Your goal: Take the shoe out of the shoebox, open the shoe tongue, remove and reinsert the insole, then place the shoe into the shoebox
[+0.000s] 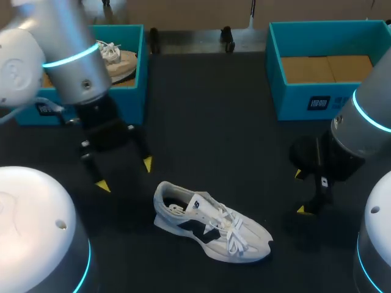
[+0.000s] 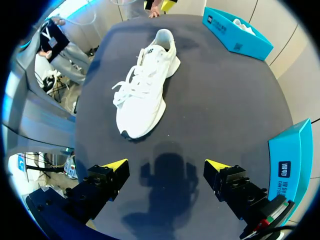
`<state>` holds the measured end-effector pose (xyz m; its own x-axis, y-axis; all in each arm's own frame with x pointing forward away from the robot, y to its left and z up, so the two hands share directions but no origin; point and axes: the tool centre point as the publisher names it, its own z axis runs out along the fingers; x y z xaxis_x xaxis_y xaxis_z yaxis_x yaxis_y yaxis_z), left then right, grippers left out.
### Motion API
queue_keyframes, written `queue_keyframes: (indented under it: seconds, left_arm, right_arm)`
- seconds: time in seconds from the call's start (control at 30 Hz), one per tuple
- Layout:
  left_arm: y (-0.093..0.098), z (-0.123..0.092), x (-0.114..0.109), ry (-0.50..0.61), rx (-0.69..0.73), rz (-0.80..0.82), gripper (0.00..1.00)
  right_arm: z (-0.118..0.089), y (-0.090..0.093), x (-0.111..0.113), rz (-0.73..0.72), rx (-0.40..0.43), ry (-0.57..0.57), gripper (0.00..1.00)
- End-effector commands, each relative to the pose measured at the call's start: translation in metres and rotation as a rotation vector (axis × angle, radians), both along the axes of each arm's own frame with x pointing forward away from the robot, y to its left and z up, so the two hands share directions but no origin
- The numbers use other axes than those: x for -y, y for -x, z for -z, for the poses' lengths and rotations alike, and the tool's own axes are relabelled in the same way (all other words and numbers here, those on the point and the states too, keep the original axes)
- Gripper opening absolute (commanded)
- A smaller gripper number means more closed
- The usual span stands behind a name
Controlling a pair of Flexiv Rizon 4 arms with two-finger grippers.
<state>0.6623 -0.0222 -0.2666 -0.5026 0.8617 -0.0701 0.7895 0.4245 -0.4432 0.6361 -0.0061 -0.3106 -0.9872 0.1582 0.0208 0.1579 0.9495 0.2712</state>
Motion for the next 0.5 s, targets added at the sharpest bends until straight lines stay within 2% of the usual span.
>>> queue_keyframes:
  seconds: [0.03,0.37,0.5]
  left_arm:
    - [0.004,0.0,-0.01,0.108,0.056,-0.054,1.0]
    - [0.004,0.0,-0.01,0.108,0.056,-0.054,1.0]
    - [-0.004,0.009,-0.03,0.175,-0.076,-0.185,1.0]
  right_arm:
    - [0.001,0.001,0.0,0.0,0.002,0.0,1.0]
    - [0.001,0.001,0.0,0.0,0.002,0.0,1.0]
    - [0.001,0.001,0.0,0.0,0.002,0.0,1.0]
